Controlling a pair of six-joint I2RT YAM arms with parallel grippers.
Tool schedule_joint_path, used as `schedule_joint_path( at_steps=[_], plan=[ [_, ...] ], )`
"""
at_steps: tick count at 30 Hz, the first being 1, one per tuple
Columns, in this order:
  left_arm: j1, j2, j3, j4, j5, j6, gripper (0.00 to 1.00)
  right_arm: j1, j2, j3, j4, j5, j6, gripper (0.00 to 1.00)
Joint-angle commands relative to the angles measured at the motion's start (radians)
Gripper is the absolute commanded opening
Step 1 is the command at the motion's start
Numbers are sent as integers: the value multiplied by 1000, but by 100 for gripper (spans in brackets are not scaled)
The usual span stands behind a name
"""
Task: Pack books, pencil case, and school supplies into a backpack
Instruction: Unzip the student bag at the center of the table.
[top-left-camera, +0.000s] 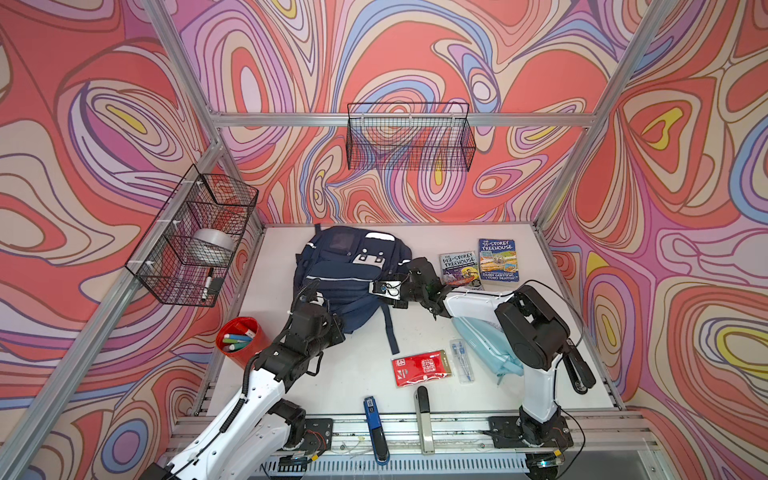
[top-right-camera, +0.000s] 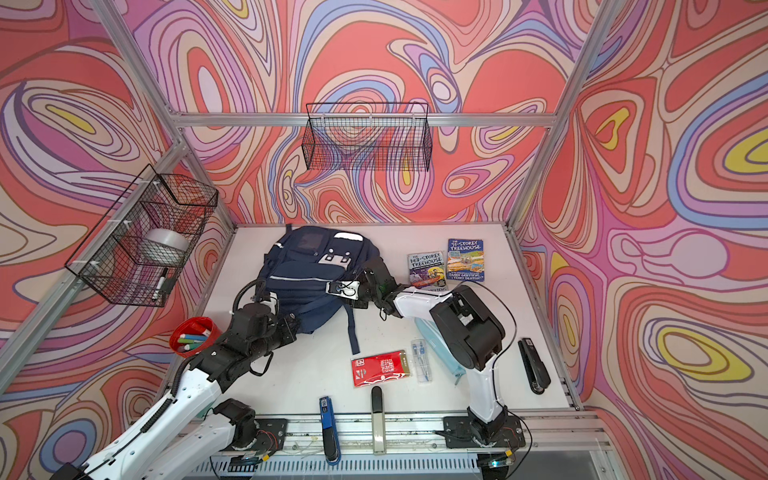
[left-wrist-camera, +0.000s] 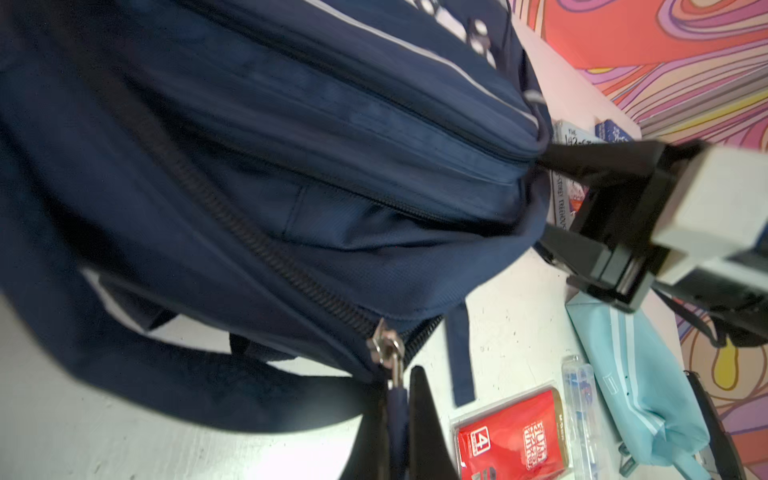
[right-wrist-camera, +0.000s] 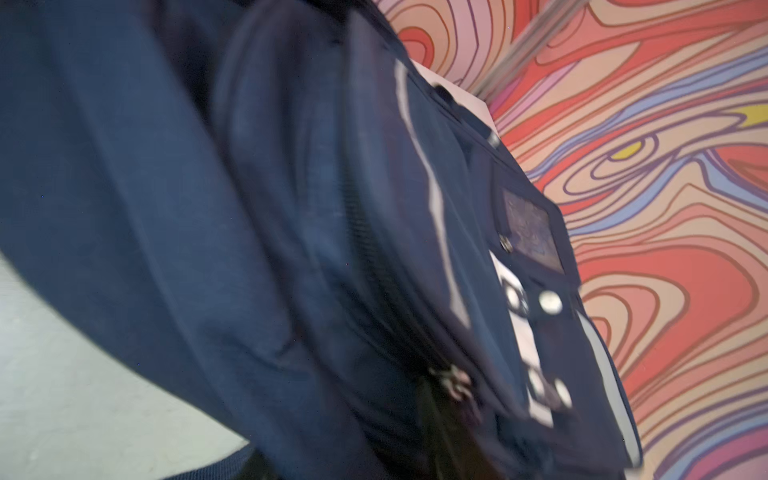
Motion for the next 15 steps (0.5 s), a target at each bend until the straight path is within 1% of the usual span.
schedule_joint_path(
  at_steps=[1,3,5,7,10,12,15],
  plan=[
    [-57,21,10,75,-32,-54,0,-11,-87,-33,67,47,101,55],
    [-76,52,30,93,-24,-53,0,28,-174,-103,29,52,84,61],
    [-83,92,57,98,-10,-41,0,90,-252,-180,11,105,25,62],
    [-84,117,67,130,-5,-27,0,134,-272,-223,31,136,16,62],
    [-84,135,75,134,-14,-10,0,156,-237,-230,62,118,18,60],
    [-82,141,79,139,-6,-9,0,170,-211,-196,47,110,-6,60],
    [-84,150,89,161,29,-22,0,177,-148,-145,30,65,-23,59]
  ],
)
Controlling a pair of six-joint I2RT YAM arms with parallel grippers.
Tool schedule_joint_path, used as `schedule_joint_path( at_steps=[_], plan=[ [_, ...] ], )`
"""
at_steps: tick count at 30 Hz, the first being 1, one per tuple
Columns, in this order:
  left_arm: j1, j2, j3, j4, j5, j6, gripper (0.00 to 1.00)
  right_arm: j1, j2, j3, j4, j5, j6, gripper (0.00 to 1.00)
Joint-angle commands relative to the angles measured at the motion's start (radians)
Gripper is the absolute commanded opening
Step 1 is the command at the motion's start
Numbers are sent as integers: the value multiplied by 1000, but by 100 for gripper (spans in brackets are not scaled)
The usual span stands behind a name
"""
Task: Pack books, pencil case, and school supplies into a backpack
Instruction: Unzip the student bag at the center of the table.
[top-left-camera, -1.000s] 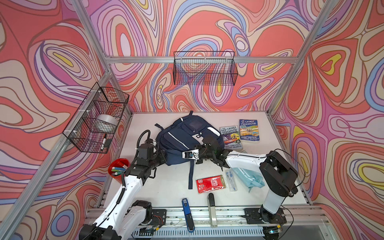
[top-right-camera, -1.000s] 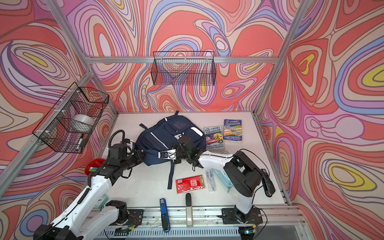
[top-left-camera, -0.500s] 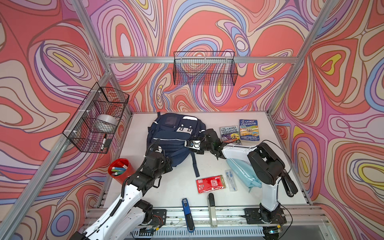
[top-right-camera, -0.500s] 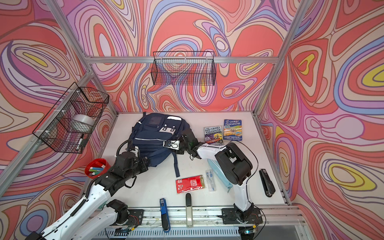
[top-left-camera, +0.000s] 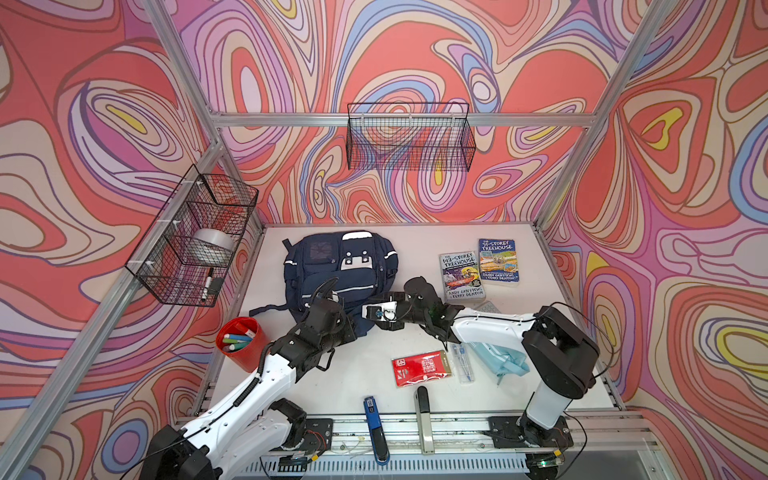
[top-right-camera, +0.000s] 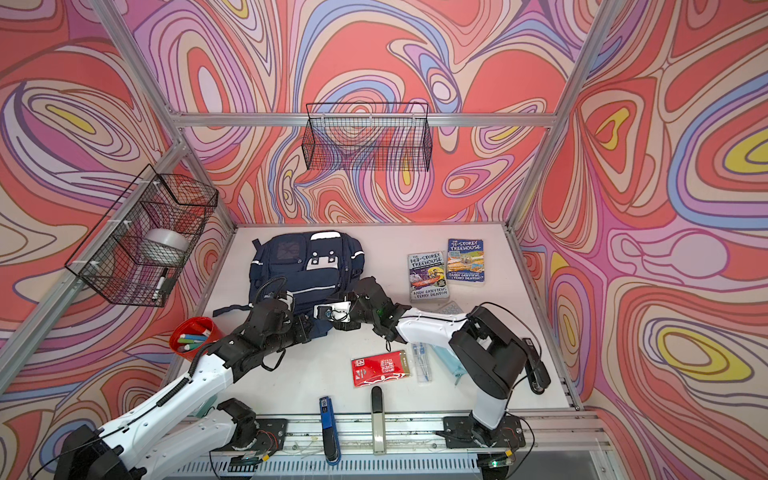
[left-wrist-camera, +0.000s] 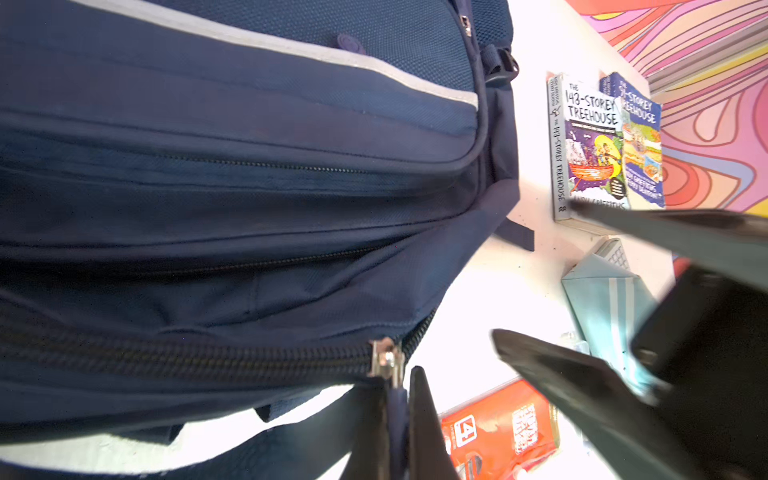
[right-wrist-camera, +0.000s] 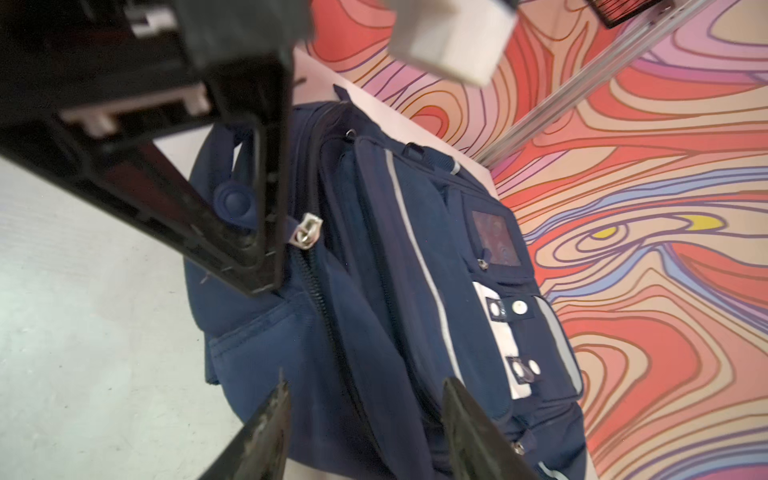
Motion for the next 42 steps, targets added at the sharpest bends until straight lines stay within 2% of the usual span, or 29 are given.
schedule_joint_path(
  at_steps=[1,4,6,9,10,13,19,28,30,33,35,37,40,42],
  plan=[
    [-4,3,53,94,25,0,0,-1,63,44,-7,-25,-20,59],
    [-3,3,54,106,35,-7,0,0,101,60,25,-19,-45,57],
    [-2,5,55,105,38,-4,0,0,131,84,27,-23,-43,47],
    [-2,11,57,88,28,5,0,-1,145,91,18,-25,-44,8],
    [-1,9,56,79,16,10,0,0,136,79,23,-19,-37,0],
    [25,2,58,43,2,41,0,-9,100,16,44,6,-54,0],
    [148,-5,88,-56,38,116,0,-64,58,-24,-4,-18,-80,0],
    [185,16,101,-128,15,160,0,-83,50,-32,-20,17,-111,0],
    [184,-1,110,-134,49,149,0,-93,48,-22,-48,23,-119,0],
    [184,14,127,-130,182,92,0,-78,42,7,-95,23,-132,0],
    [185,16,129,-118,231,61,0,-46,59,1,-70,81,-180,0],
    [187,0,175,-196,137,121,0,-39,78,-18,-16,113,-183,0],
    [248,19,208,-258,139,192,0,-59,85,-46,15,120,-173,0],
    [254,49,208,-284,111,223,0,-71,81,-55,23,108,-161,0]
  ],
)
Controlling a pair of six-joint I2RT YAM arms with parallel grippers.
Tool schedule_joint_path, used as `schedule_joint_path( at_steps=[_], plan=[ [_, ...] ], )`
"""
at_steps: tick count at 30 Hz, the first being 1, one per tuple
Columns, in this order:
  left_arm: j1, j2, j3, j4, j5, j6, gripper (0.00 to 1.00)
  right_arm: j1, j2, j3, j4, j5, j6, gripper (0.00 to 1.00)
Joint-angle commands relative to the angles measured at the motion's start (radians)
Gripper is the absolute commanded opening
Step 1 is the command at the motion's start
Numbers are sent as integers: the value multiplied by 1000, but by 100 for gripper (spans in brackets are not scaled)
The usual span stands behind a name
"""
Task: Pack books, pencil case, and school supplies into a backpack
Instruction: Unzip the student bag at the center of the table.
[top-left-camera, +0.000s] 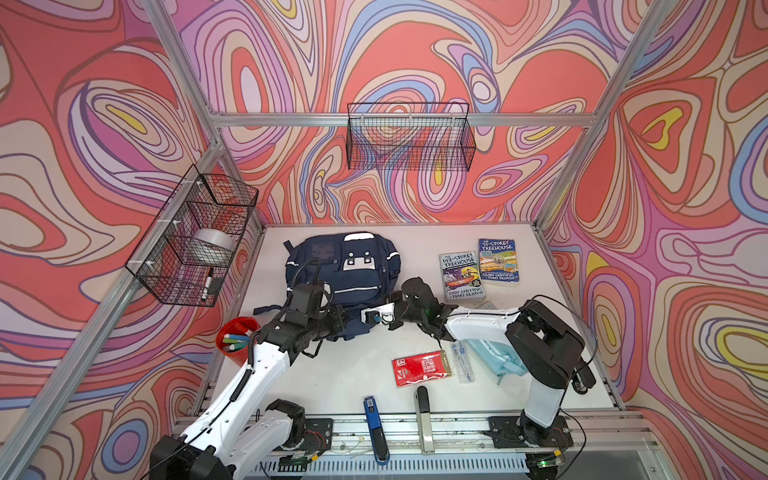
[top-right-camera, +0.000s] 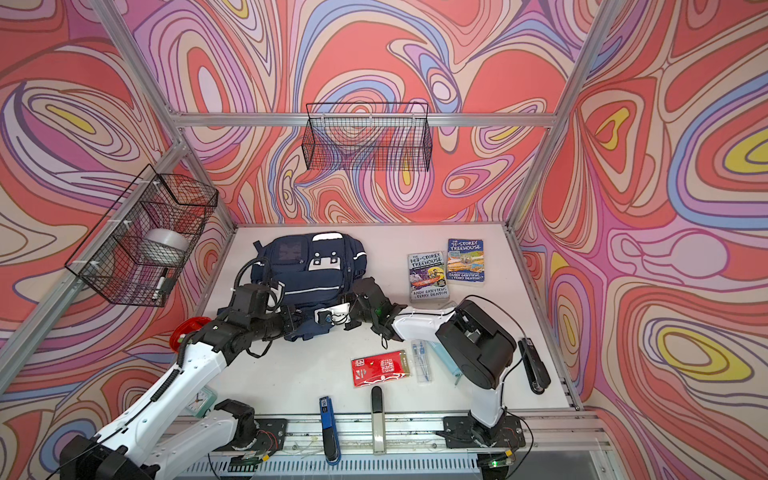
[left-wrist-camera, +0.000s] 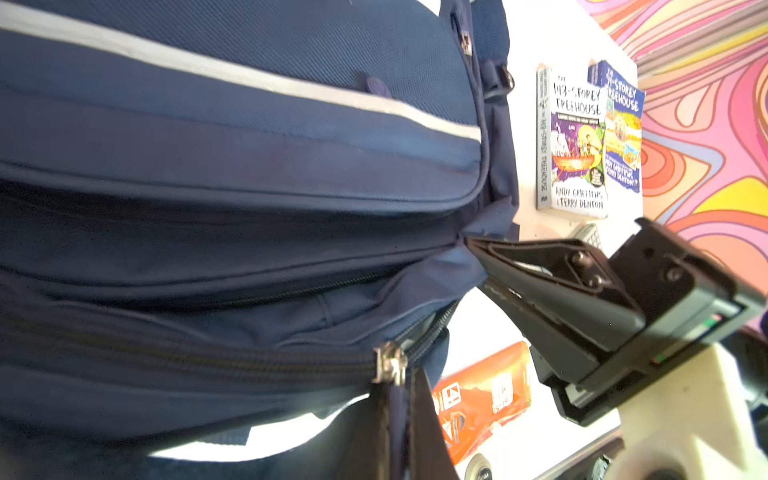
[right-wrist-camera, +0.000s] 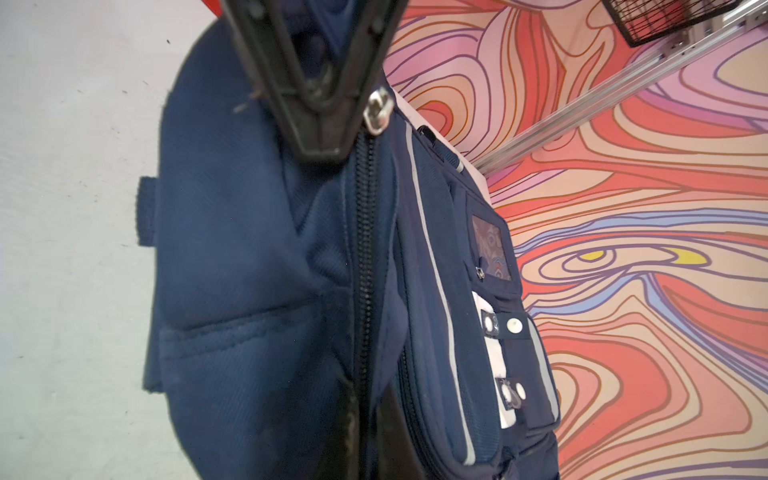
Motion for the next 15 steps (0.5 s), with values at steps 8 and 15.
schedule_joint_path(
  at_steps=[8,15],
  plan=[
    [49,18,-20,-39,-193,71,0,-115,-46,-79,-60,28,26,0],
    [62,5,-9,-45,-155,62,0,-166,-42,-60,-88,13,-10,0]
  ],
)
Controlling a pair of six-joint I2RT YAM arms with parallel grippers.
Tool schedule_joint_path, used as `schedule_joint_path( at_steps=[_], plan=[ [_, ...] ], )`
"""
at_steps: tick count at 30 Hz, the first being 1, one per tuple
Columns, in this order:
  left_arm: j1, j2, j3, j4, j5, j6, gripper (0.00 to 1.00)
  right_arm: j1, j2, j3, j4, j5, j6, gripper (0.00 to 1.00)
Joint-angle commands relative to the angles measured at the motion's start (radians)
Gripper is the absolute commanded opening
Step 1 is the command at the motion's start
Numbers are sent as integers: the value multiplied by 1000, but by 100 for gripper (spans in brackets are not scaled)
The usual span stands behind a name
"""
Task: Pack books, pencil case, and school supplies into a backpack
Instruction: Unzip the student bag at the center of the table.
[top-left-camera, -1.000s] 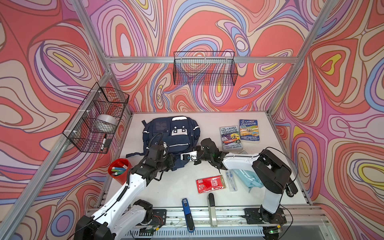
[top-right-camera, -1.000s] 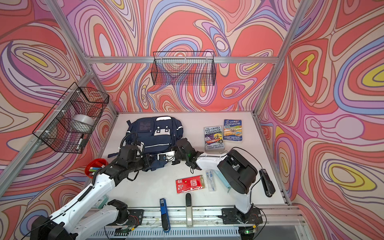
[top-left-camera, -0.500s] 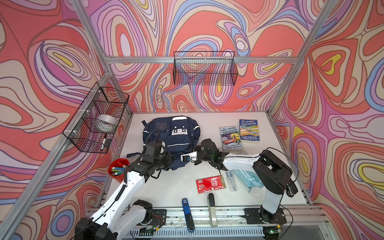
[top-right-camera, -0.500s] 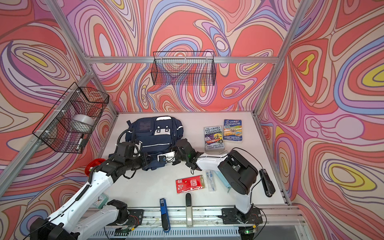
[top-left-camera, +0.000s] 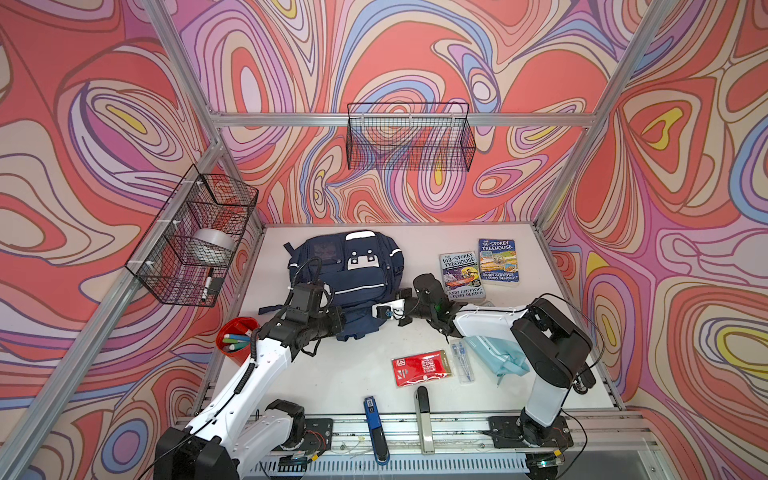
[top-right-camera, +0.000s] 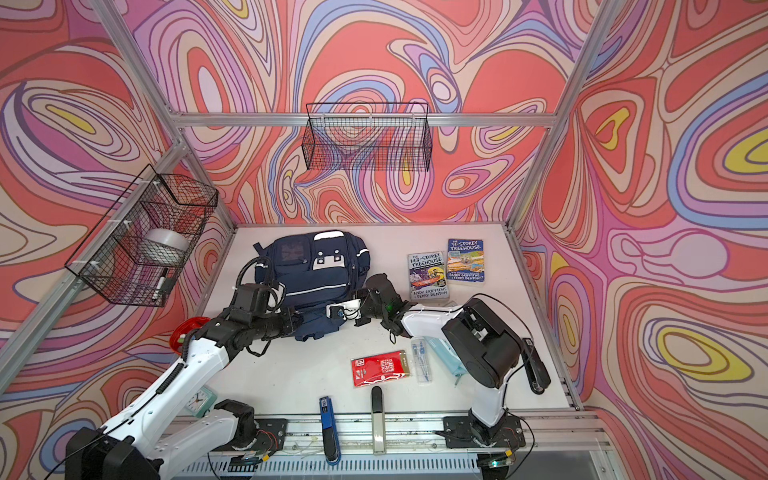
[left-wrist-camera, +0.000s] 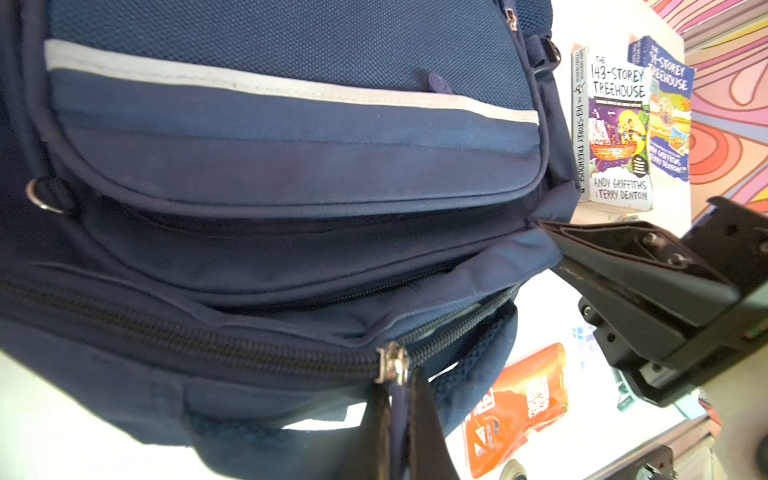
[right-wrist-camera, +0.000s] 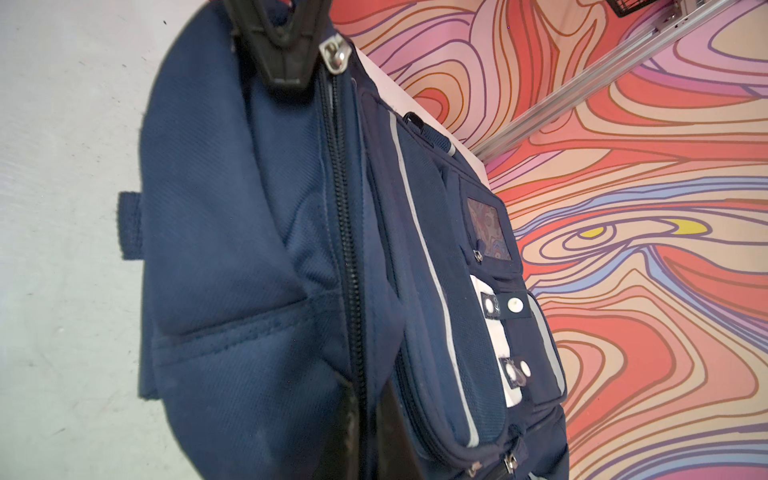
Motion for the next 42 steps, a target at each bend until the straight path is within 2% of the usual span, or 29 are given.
schedule_joint_path(
  at_steps=[1,5,8,9,11,13,17,20,23,26,29,32,38,40,41,42],
  plan=[
    [43,-22,6,-52,-161,5,0,-86,-10,-13,-78,109,-12,0],
    [57,-32,-30,-25,-133,2,0,-136,-1,-33,-35,120,-12,0],
    [54,-31,-52,32,-28,-43,0,-132,-8,14,-101,107,-28,0],
    [48,-32,-61,59,8,-77,0,-109,-17,37,-137,111,-10,6],
    [21,-42,-64,102,38,-133,0,-42,-38,29,-132,154,24,36],
    [-6,-58,-48,116,30,-167,0,22,-103,-23,-85,162,63,50],
    [-18,-44,-19,134,66,-190,0,118,-159,-46,-66,198,235,56],
    [-29,-19,-37,199,104,-234,0,177,-133,-8,-37,218,332,59],
    [-44,7,-11,192,91,-226,0,215,-51,44,-45,300,337,59],
    [-43,-1,4,202,88,-230,0,214,39,-21,91,372,329,60],
    [-43,13,26,195,99,-232,0,213,85,-41,120,394,339,60],
    [-41,18,23,220,101,-242,0,213,96,-88,198,358,397,61],
    [-42,11,11,179,106,-216,0,207,95,-87,255,459,387,61],
    [-41,0,15,142,115,-202,0,208,98,-55,207,408,337,57],
    [-42,-6,13,142,124,-206,0,208,109,-31,174,382,329,49],
    [-43,-14,12,136,135,-212,0,206,127,-3,145,362,316,37]
  ],
)
